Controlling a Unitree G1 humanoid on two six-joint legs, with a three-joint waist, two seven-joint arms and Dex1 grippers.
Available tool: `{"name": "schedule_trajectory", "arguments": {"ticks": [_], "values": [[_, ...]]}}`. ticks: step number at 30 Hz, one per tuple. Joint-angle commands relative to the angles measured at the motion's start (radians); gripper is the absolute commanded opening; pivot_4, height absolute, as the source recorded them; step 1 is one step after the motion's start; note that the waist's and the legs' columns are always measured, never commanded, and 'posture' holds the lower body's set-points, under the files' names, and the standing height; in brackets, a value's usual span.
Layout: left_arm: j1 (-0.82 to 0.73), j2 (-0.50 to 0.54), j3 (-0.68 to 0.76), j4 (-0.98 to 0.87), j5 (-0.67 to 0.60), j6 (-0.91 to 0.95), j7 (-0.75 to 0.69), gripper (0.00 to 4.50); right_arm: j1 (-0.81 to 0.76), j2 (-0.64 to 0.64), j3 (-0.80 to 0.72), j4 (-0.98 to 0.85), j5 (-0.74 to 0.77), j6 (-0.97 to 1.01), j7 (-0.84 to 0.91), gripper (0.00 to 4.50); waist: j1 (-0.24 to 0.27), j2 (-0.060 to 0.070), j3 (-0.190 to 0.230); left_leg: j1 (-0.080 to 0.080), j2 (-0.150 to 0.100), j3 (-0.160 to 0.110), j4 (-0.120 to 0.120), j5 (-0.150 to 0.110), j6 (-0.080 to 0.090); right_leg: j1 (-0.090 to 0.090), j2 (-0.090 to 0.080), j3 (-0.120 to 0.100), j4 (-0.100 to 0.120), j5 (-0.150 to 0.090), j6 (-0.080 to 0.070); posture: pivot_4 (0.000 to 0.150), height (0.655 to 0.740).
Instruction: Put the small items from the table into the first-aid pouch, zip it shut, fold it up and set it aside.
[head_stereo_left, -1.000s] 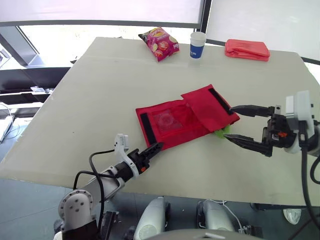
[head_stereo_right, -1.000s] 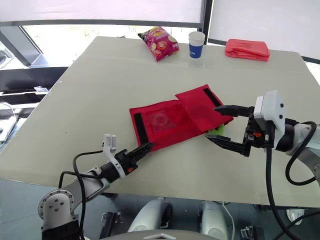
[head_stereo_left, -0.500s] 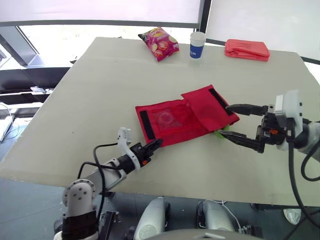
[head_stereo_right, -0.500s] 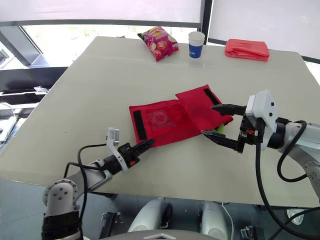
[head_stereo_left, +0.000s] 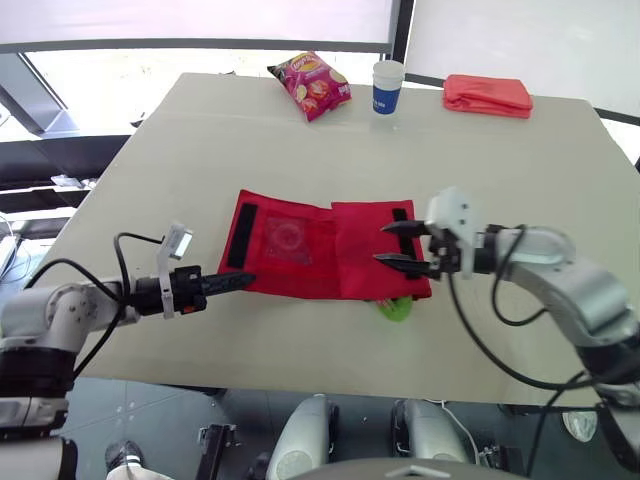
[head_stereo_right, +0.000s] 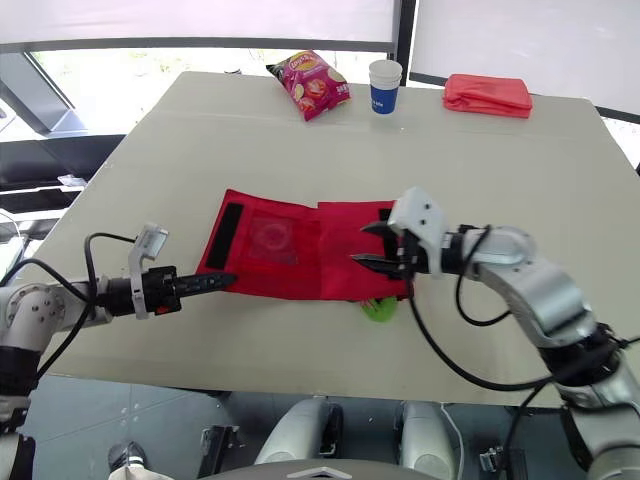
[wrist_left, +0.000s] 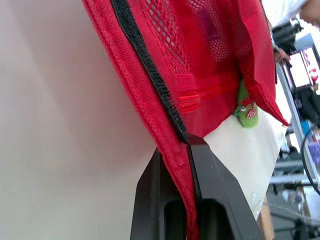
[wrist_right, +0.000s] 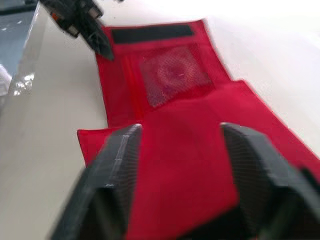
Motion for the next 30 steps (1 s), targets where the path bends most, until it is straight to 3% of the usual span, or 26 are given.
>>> {"name": "schedule_trajectory", "arguments": {"ticks": [1, 2, 3, 8, 13, 16, 22, 30], "values": [[-0.064, 0.01, 0.012, -0.021, 0.024, 0.008, -0.062, 0.0, -0.029, 0.007, 0.095, 0.143, -0.194, -0.105, -0.007, 0.66, -0.001, 0.0, 0.0, -0.001, 0.0, 0.0, 0.0, 0.0, 0.0, 0.0, 0.0, 0.0, 0.0, 0.0, 0.0, 0.15, 0.74], [-0.078, 0.006, 0.019, -0.034, 0.02, 0.023, -0.064, 0.0, -0.034, 0.006, 0.125, 0.175, -0.244, -0.126, -0.009, 0.23, -0.002, 0.0, 0.0, 0.0, 0.0, 0.0, 0.0, 0.0, 0.0, 0.0, 0.0, 0.001, 0.0, 0.001, 0.001, 0.15, 0.74], [-0.092, 0.003, 0.028, -0.048, 0.012, 0.039, -0.066, 0.0, -0.036, 0.009, 0.146, 0.199, -0.282, -0.14, -0.011, 0.1, -0.003, 0.0, 0.0, 0.0, -0.001, 0.001, 0.0, 0.0, 0.0, 0.0, 0.0, 0.001, 0.0, 0.002, 0.004, 0.15, 0.74], [-0.19, -0.067, 0.11, -0.186, -0.148, 0.192, -0.003, 0.0, -0.049, 0.045, 0.197, 0.23, -0.397, -0.074, -0.036, 0.1, -0.004, -0.002, -0.001, 0.002, 0.001, -0.001, 0.0, 0.001, -0.002, 0.002, 0.0, 0.0, 0.001, 0.002, 0.004, 0.15, 0.74], [-0.316, -0.229, 0.118, -0.297, -0.287, 0.31, 0.182, 0.0, -0.044, 0.094, 0.218, 0.216, -0.448, -0.006, -0.036, 0.1, -0.013, -0.004, -0.002, 0.008, 0.001, -0.004, 0.002, 0.002, -0.004, 0.008, 0.0, 0.0, 0.001, 0.002, 0.004, 0.15, 0.74], [-0.359, -0.326, 0.048, -0.314, -0.231, 0.345, 0.298, 0.0, -0.033, 0.119, 0.205, 0.203, -0.458, 0.024, -0.044, 0.1, -0.025, -0.004, -0.002, 0.008, 0.001, -0.005, 0.001, 0.002, -0.004, 0.009, 0.001, 0.002, 0.002, 0.002, 0.004, 0.15, 0.74], [-0.386, -0.461, -0.052, -0.29, -0.157, 0.348, 0.376, 0.0, -0.004, 0.149, 0.188, 0.181, -0.475, 0.06, -0.072, 0.1, -0.027, -0.004, -0.002, 0.009, 0.001, -0.005, 0.001, 0.004, -0.006, 0.01, 0.001, 0.001, 0.003, 0.003, 0.004, 0.15, 0.74], [-0.379, -0.496, -0.195, -0.295, -0.042, 0.328, 0.337, 0.0, 0.063, 0.165, 0.127, 0.066, -0.463, 0.144, -0.101, 0.1, -0.012, -0.003, -0.003, 0.015, -0.001, -0.005, -0.001, 0.004, -0.006, 0.015, 0.0, 0.001, 0.001, 0.002, 0.004, 0.15, 0.74]]}}
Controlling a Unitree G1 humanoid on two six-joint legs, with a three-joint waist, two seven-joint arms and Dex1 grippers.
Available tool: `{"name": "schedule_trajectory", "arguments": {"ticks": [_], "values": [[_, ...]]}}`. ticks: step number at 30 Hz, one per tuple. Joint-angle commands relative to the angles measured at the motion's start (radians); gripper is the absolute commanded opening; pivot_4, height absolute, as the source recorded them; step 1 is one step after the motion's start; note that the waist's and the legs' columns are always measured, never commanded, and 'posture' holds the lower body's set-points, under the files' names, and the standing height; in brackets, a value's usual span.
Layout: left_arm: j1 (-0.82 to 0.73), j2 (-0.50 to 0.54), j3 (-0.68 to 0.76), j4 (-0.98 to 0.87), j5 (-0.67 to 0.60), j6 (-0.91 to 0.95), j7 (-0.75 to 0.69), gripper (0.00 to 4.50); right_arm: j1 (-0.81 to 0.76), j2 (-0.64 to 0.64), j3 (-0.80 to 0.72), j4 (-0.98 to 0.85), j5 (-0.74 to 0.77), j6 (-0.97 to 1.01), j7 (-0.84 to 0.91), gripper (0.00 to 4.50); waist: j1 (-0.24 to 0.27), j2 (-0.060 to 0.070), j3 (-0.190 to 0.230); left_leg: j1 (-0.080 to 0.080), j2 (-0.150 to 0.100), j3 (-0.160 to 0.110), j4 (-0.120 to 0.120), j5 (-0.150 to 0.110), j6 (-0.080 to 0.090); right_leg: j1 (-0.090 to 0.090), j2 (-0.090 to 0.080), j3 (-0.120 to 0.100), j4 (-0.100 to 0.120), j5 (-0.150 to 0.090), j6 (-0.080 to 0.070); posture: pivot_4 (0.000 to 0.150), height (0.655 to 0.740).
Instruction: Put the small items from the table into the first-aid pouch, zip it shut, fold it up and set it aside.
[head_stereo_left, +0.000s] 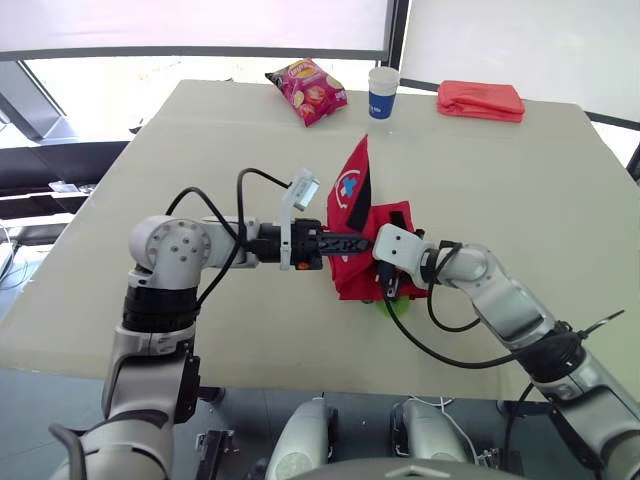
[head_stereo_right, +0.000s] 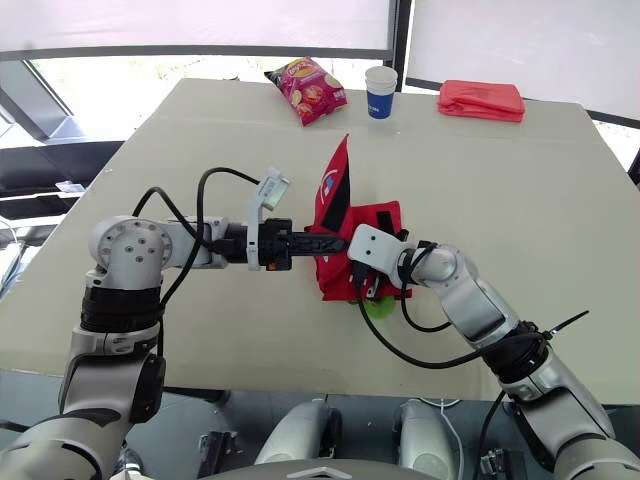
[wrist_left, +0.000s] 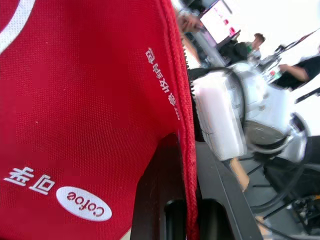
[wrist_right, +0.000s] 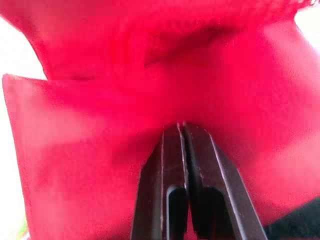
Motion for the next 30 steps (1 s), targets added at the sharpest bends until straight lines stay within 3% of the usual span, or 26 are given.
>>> {"name": "schedule_trajectory", "arguments": {"ticks": [1, 8, 14, 18, 24, 30], "values": [[-0.003, -0.007, -0.073, -0.028, 0.03, -0.016, -0.057, 0.0, 0.049, -0.019, -0.038, -0.033, -0.004, 0.084, -0.02, 0.1, 0.0, 0.0, 0.0, 0.0, 0.0, 0.0, 0.0, 0.0, 0.0, 0.0, 0.0, 0.0, 0.0, 0.0, 0.0, 0.15, 0.74], [-0.025, 0.029, -0.088, 0.011, 0.064, -0.011, -0.147, 0.0, 0.105, -0.026, -0.082, -0.103, 0.001, 0.133, -0.047, 0.1, 0.008, 0.002, 0.001, -0.001, 0.0, 0.0, -0.001, 0.0, 0.0, -0.001, 0.0, 0.0, 0.0, 0.0, 0.0, 0.15, 0.74], [-0.063, -0.105, -0.067, 0.089, 0.097, -0.017, -0.09, 0.0, 0.154, -0.005, -0.147, -0.225, 0.081, 0.155, -0.035, 0.1, 0.014, 0.002, 0.001, -0.003, -0.001, -0.001, 0.0, 0.0, 0.0, -0.002, 0.0, -0.001, -0.001, 0.0, 0.0, 0.15, 0.74], [-0.086, -0.181, -0.027, 0.125, 0.093, 0.015, -0.043, 0.0, 0.19, -0.002, -0.111, -0.215, 0.084, 0.104, -0.036, 0.1, 0.01, 0.002, 0.001, -0.005, 0.0, -0.002, 0.0, 0.0, 0.0, -0.003, 0.001, -0.001, -0.001, 0.0, 0.0, 0.15, 0.74], [-0.092, -0.221, -0.009, 0.147, 0.11, 0.025, -0.014, 0.0, 0.25, 0.002, -0.112, -0.211, 0.071, 0.054, -0.074, 0.1, 0.011, 0.002, 0.002, -0.005, 0.001, -0.002, 0.0, 0.001, -0.001, -0.003, 0.002, -0.001, -0.001, 0.0, 0.0, 0.15, 0.74], [-0.092, -0.263, -0.037, 0.17, 0.168, 0.0, 0.009, 0.0, 0.311, -0.065, -0.15, -0.34, 0.058, 0.081, -0.09, 0.1, 0.014, 0.002, 0.002, -0.006, -0.001, -0.003, 0.0, 0.001, -0.001, -0.003, 0.001, -0.001, -0.001, 0.0, 0.0, 0.15, 0.74]]}}
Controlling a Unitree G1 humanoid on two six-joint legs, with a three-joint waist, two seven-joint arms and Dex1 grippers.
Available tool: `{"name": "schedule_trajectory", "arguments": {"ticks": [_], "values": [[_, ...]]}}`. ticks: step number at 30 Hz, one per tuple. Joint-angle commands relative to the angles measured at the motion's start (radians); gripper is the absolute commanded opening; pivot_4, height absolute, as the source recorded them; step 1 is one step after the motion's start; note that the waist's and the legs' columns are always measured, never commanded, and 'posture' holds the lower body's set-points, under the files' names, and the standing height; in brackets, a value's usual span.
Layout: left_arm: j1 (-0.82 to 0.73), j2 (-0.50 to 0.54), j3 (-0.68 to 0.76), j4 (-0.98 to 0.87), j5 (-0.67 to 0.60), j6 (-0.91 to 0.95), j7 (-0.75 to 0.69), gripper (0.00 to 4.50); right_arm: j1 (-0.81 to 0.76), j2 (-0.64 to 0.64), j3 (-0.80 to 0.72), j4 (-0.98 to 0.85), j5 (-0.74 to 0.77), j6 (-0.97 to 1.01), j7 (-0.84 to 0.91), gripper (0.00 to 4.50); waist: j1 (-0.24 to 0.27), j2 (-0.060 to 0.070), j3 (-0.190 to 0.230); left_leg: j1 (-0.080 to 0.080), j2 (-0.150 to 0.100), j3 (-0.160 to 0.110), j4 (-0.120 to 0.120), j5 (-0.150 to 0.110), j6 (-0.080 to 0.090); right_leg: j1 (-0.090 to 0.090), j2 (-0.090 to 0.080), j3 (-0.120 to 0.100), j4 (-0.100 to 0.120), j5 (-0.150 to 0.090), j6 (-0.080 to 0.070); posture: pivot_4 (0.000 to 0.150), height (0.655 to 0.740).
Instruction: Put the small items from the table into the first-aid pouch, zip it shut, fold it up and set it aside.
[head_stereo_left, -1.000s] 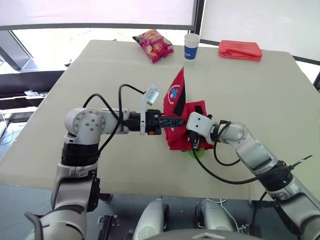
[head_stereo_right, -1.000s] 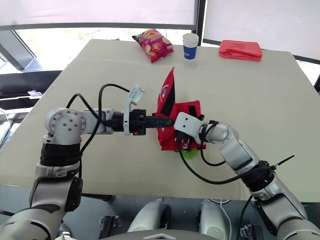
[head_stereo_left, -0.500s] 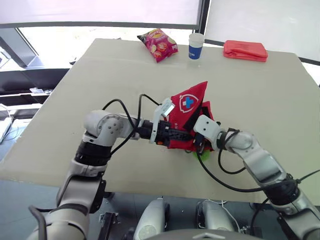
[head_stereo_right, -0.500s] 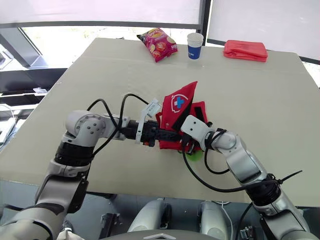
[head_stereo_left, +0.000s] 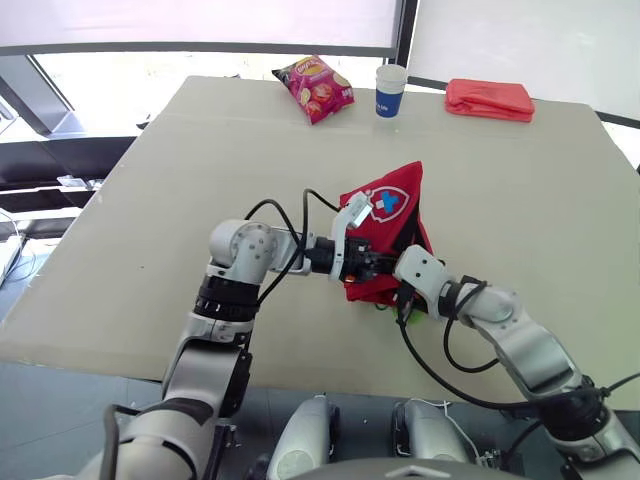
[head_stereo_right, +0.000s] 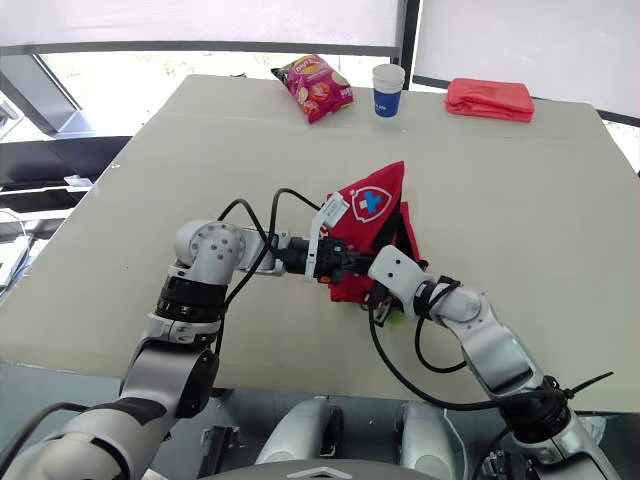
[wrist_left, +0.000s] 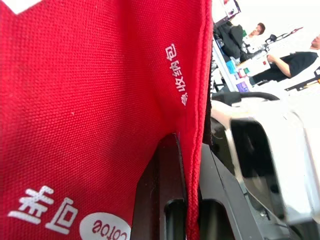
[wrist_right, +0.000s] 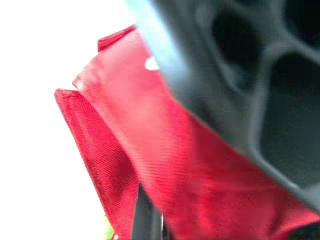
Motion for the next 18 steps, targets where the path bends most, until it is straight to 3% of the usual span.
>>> {"name": "schedule_trajectory", "arguments": {"ticks": [1, 5, 8, 11, 13, 15, 18], "values": [[-0.019, -0.027, -0.011, 0.005, 0.025, -0.026, -0.002, 0.0, 0.044, -0.067, -0.052, -0.132, -0.002, 0.049, 0.002, 0.1, -0.001, 0.0, 0.0, 0.0, 0.0, 0.0, 0.0, 0.0, 0.0, 0.0, 0.0, 0.0, 0.0, 0.0, 0.0, 0.15, 0.74], [-0.017, -0.039, -0.049, 0.024, 0.076, -0.058, -0.014, 0.0, 0.126, -0.116, -0.174, -0.333, 0.099, 0.181, 0.036, 0.1, -0.001, 0.0, 0.0, -0.001, 0.0, -0.001, 0.0, 0.0, 0.0, 0.0, 0.0, -0.001, 0.0, 0.0, 0.0, 0.15, 0.74], [-0.009, -0.021, -0.097, 0.036, 0.118, -0.108, -0.06, 0.0, 0.192, -0.106, -0.329, -0.494, 0.23, 0.28, 0.066, 1.02, -0.001, 0.0, 0.0, -0.001, 0.001, -0.002, 0.0, 0.0, 0.0, 0.0, 0.0, -0.001, 0.0, 0.0, 0.0, 0.15, 0.74], [-0.011, -0.011, -0.122, 0.04, 0.137, -0.135, -0.102, 0.89, 0.212, -0.066, -0.522, -0.575, 0.35, 0.345, 0.063, 2.31, -0.001, 0.001, 0.0, -0.001, 0.001, -0.002, 0.0, 0.0, 0.0, 0.0, 0.0, -0.001, 0.0, 0.0, 0.0, 0.15, 0.74], [-0.01, -0.004, -0.147, 0.035, 0.156, -0.164, -0.131, 1.71, 0.21, -0.036, -0.659, -0.581, 0.517, 0.383, 0.05, 3.19, 0.0, 0.0, 0.0, -0.001, 0.001, -0.002, 0.0, 0.0, 0.0, 0.0, 0.0, -0.001, 0.0, 0.0, 0.0, 0.15, 0.74], [-0.001, 0.015, -0.186, 0.008, 0.166, -0.185, -0.178, 2.65, 0.171, 0.003, -0.741, -0.58, 0.648, 0.436, 0.011, 3.22, -0.002, 0.0, 0.0, -0.002, 0.001, -0.002, 0.0, 0.0, 0.0, 0.0, 0.0, -0.001, -0.001, 0.0, 0.0, 0.15, 0.74], [0.013, 0.044, -0.237, -0.03, 0.18, -0.212, -0.236, 2.65, 0.052, 0.045, -0.735, -0.54, 0.692, 0.495, -0.092, 3.22, -0.008, 0.004, 0.0, -0.001, 0.002, -0.002, 0.0, 0.0, 0.0, -0.001, -0.001, 0.0, 0.0, 0.0, -0.001, 0.15, 0.74]]}}
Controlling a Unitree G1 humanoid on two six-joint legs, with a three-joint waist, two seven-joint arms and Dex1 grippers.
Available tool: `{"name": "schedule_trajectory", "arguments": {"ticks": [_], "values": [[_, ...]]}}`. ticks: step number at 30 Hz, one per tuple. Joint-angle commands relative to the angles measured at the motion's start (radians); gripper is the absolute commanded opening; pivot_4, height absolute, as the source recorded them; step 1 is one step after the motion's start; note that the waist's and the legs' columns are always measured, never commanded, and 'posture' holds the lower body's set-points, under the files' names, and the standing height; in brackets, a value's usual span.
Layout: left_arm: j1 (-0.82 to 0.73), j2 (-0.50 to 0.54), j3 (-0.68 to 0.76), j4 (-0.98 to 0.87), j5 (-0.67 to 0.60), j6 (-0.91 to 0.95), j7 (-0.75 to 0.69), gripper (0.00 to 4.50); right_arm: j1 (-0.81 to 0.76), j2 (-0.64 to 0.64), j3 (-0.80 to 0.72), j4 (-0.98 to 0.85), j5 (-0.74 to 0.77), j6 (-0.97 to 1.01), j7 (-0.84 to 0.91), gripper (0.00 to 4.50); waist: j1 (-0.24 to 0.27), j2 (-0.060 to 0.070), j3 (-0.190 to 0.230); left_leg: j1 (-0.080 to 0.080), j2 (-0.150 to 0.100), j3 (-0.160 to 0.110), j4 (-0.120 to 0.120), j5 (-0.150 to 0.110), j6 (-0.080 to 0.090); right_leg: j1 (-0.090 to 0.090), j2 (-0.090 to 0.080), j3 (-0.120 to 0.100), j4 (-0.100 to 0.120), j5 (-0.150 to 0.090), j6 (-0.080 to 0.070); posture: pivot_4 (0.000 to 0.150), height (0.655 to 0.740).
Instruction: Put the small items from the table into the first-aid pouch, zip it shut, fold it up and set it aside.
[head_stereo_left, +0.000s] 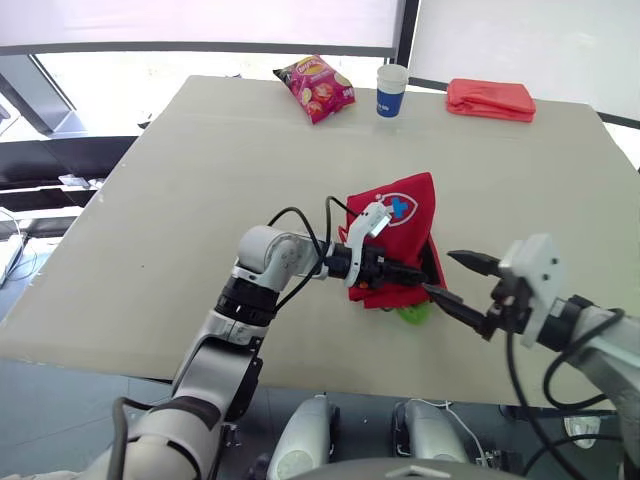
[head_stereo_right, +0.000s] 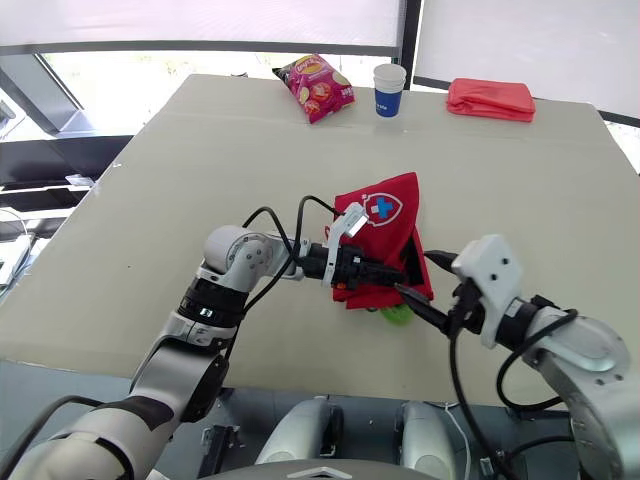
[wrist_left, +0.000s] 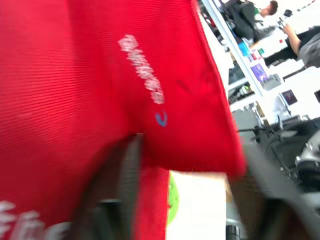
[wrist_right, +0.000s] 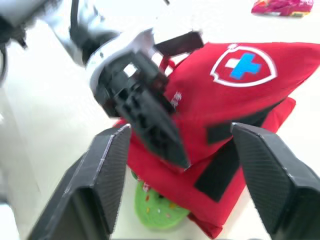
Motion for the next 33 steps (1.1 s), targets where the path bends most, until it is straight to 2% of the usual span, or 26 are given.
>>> {"name": "schedule_trajectory", "arguments": {"ticks": [1, 4, 8, 12, 16, 21, 25, 30, 33], "values": [[0.02, 0.025, -0.067, -0.059, 0.019, -0.041, -0.073, 2.65, -0.151, 0.018, 0.049, 0.053, 0.009, 0.045, -0.137, 3.22, -0.001, 0.002, 0.0, 0.0, 0.0, 0.0, 0.0, 0.0, 0.0, -0.001, 0.0, 0.001, 0.0, 0.0, 0.0, 0.15, 0.74], [0.033, 0.045, -0.095, -0.066, 0.039, -0.065, -0.098, 2.65, -0.279, 0.024, 0.192, 0.203, -0.101, 0.045, -0.259, 3.22, -0.004, 0.003, 0.0, -0.001, 0.0, 0.002, 0.0, 0.0, 0.0, -0.003, -0.001, 0.002, 0.0, -0.001, -0.005, 0.15, 0.74], [0.049, 0.053, -0.098, -0.068, 0.056, -0.08, -0.104, 2.65, -0.382, 0.083, 0.32, 0.425, -0.219, -0.028, -0.364, 3.22, 0.002, 0.003, 0.0, -0.005, -0.001, 0.002, -0.001, 0.0, 0.001, -0.006, 0.002, 0.001, 0.001, -0.001, -0.004, 0.15, 0.74], [0.064, 0.048, -0.05, -0.093, 0.034, -0.09, -0.101, 2.65, -0.385, 0.104, 0.427, 0.582, -0.329, -0.121, -0.414, 3.22, 0.002, 0.003, -0.001, -0.006, -0.002, 0.004, 0.0, 0.0, 0.002, -0.006, 0.002, 0.002, 0.0, 0.001, -0.001, 0.15, 0.74], [0.096, 0.042, 0.09, -0.171, -0.074, -0.07, -0.109, 2.65, -0.348, 0.123, 0.501, 0.669, -0.417, -0.163, -0.467, 3.22, -0.003, 0.003, -0.001, -0.005, -0.001, 0.005, 0.0, -0.001, 0.003, -0.007, 0.002, 0.001, 0.001, 0.001, -0.001, 0.15, 0.74], [0.143, 0.083, 0.298, -0.277, -0.242, -0.017, -0.096, 2.65, -0.278, 0.195, 0.489, 0.687, -0.444, -0.152, -0.528, 3.22, -0.009, 0.003, -0.002, -0.004, 0.001, 0.004, 0.0, 0.0, 0.002, -0.006, 0.003, 0.003, 0.002, 0.001, -0.001, 0.15, 0.74], [0.181, 0.093, 0.379, -0.295, -0.259, -0.03, -0.016, 2.65, -0.222, 0.244, 0.456, 0.666, -0.436, -0.153, -0.543, 3.22, -0.005, 0.003, -0.005, 0.002, 0.0, 0.004, 0.0, 0.0, 0.002, 0.0, 0.003, 0.002, 0.001, 0.0, -0.001, 0.15, 0.74], [0.248, 0.124, 0.375, -0.346, -0.218, -0.125, -0.011, 2.65, -0.159, 0.445, 0.301, 0.62, -0.347, -0.236, -0.599, 3.22, -0.004, 0.003, -0.006, 0.003, 0.0, 0.003, -0.001, -0.001, 0.001, 0.0, 0.003, 0.002, 0.001, 0.0, -0.001, 0.15, 0.74], [0.261, 0.127, 0.403, -0.357, -0.236, -0.148, 0.004, 2.65, -0.13, 0.517, 0.271, 0.585, -0.332, -0.314, -0.618, 3.22, -0.003, 0.003, -0.005, 0.003, 0.0, 0.003, -0.001, 0.0, 0.001, 0.0, 0.004, 0.003, 0.001, 0.0, -0.001, 0.15, 0.74]]}}
